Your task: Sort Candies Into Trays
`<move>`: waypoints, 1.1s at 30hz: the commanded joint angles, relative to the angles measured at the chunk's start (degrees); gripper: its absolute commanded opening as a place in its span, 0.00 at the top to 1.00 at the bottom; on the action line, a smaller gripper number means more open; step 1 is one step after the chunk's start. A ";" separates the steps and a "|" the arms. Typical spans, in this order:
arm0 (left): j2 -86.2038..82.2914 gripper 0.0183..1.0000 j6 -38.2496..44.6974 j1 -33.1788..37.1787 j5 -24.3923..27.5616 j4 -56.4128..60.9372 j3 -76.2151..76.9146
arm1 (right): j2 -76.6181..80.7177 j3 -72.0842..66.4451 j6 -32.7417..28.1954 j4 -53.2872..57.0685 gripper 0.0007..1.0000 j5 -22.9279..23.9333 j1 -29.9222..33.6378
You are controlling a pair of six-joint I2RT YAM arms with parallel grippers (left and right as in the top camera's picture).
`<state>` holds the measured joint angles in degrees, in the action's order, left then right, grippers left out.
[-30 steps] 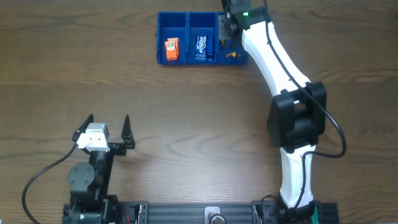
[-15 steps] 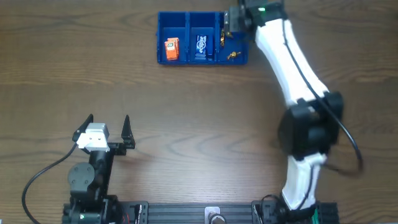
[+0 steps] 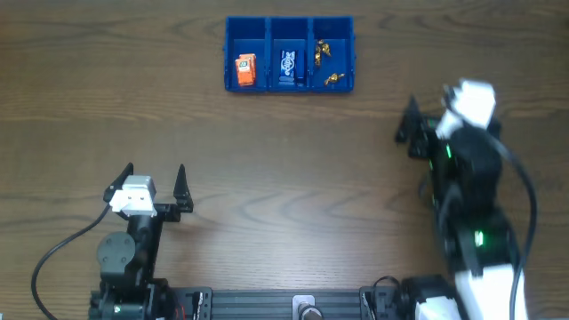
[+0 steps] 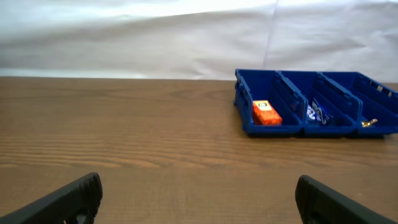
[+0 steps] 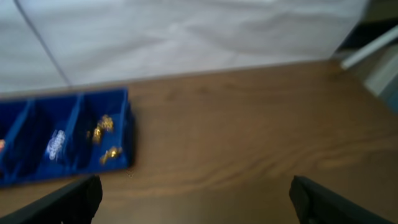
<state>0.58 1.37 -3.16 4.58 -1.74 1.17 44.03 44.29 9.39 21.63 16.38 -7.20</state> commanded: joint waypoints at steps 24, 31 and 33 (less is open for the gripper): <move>-0.37 0.00 0.17 0.24 0.98 -2.29 -0.90 | -43.87 -43.87 -8.00 -19.63 0.00 -12.13 3.54; -0.37 0.00 0.15 0.24 0.98 -2.27 -0.90 | -43.87 -43.87 -7.98 -17.55 0.00 -12.04 3.54; -0.37 0.00 0.17 0.24 0.98 -2.27 -0.90 | -43.87 -43.87 -7.98 -17.46 0.00 -12.04 3.54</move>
<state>0.58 1.34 -3.14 4.58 -1.74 1.17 0.62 0.51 2.28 3.86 4.80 -3.97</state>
